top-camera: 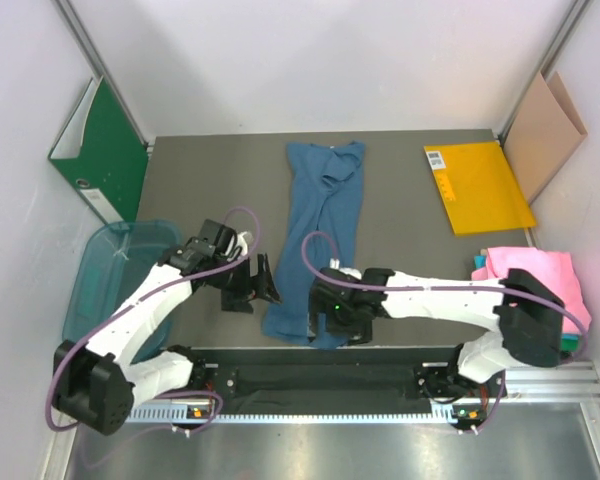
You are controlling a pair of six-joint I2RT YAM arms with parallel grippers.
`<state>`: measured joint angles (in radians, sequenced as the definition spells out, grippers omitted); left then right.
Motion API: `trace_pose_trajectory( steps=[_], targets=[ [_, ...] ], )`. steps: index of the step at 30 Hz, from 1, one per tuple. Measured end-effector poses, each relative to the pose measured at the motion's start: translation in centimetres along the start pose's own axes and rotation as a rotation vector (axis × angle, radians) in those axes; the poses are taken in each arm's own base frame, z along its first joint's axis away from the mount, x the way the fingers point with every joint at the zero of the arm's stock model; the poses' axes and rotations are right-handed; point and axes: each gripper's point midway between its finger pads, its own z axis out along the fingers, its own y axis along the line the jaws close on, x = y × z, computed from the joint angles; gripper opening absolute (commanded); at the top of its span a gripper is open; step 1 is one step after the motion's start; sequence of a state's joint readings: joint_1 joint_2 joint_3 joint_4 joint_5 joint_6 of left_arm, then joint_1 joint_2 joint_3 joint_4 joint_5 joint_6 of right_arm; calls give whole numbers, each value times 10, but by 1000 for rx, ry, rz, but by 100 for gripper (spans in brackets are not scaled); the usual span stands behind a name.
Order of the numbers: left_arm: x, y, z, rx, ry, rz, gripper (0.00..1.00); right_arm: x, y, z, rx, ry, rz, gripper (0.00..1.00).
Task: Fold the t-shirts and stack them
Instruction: Grab the bottom of the folded rectangular tshirt with both arms
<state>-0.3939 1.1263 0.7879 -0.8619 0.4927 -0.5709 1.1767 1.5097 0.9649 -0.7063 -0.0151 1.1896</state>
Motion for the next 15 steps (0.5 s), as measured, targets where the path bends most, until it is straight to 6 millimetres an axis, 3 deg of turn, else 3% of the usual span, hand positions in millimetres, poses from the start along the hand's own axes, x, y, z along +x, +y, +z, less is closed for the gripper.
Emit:
trace_pose_trajectory(
  steps=[2, 3, 7, 15],
  targets=[
    [-5, -14, -9, 40, -37, 48, 81, -5, -4, -14, -5, -39, 2, 100],
    [-4, -18, -9, 56, -36, 61, 73, -8, -7, -22, -6, -64, 3, 100],
    [10, -18, 7, 82, 44, 56, 70, -25, -15, -36, -10, -132, 36, 100],
    [46, -31, 45, 109, 209, 116, 63, -57, -56, -26, 59, -193, 157, 100]
  ],
)
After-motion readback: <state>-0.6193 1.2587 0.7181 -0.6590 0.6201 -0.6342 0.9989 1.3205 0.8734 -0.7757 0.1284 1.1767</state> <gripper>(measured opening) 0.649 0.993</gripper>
